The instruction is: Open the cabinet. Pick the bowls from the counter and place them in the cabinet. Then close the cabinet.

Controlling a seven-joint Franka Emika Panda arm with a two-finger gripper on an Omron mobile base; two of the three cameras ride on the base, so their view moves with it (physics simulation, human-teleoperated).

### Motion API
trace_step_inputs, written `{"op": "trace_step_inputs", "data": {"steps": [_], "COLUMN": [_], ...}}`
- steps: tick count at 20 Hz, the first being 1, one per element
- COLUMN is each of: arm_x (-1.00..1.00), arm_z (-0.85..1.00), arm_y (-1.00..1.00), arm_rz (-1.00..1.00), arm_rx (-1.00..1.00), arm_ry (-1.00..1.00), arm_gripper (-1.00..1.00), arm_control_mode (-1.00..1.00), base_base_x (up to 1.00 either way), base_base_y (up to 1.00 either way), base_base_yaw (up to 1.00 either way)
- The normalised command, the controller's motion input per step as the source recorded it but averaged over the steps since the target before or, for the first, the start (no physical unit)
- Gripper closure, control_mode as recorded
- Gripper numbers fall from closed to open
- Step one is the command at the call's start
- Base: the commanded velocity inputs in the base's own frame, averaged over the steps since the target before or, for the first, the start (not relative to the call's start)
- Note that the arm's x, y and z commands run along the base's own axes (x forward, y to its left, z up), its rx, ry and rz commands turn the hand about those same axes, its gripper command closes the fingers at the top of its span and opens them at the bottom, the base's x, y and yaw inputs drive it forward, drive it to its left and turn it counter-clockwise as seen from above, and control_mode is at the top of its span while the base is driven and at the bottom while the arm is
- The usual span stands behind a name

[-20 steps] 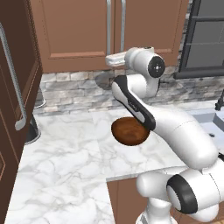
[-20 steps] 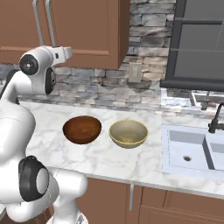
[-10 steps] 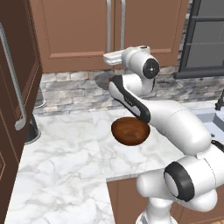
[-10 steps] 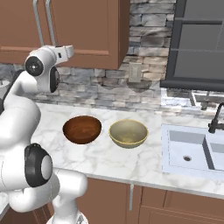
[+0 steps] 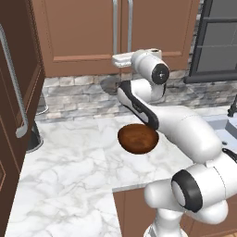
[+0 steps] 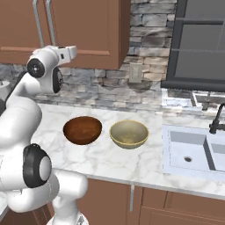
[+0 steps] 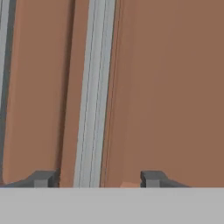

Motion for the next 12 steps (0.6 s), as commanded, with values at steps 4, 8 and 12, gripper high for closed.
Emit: {"op": "trace_step_inputs", "data": {"steps": [4,8,12], "arm_x": [0.69,1.0,1.0], "arm_z": [0.02,-0.05,-0.16], "arm_y": [0.05,0.34,0.13], "arm_rz": [-0.18,-0.13,-0.05], "arm_rx": [0.0,0.0,0.0], "arm_ry": [-0.03,0.0,0.03], "arm_gripper": [-1.0,-1.0,-1.0], "arm_control_mode": [-1.0,-1.0,-1.0], "base_base_x": [0.0,0.0,0.0], "base_base_y": [0.0,0.0,0.0], "base_base_yaw": [0.0,0.0,0.0]}}
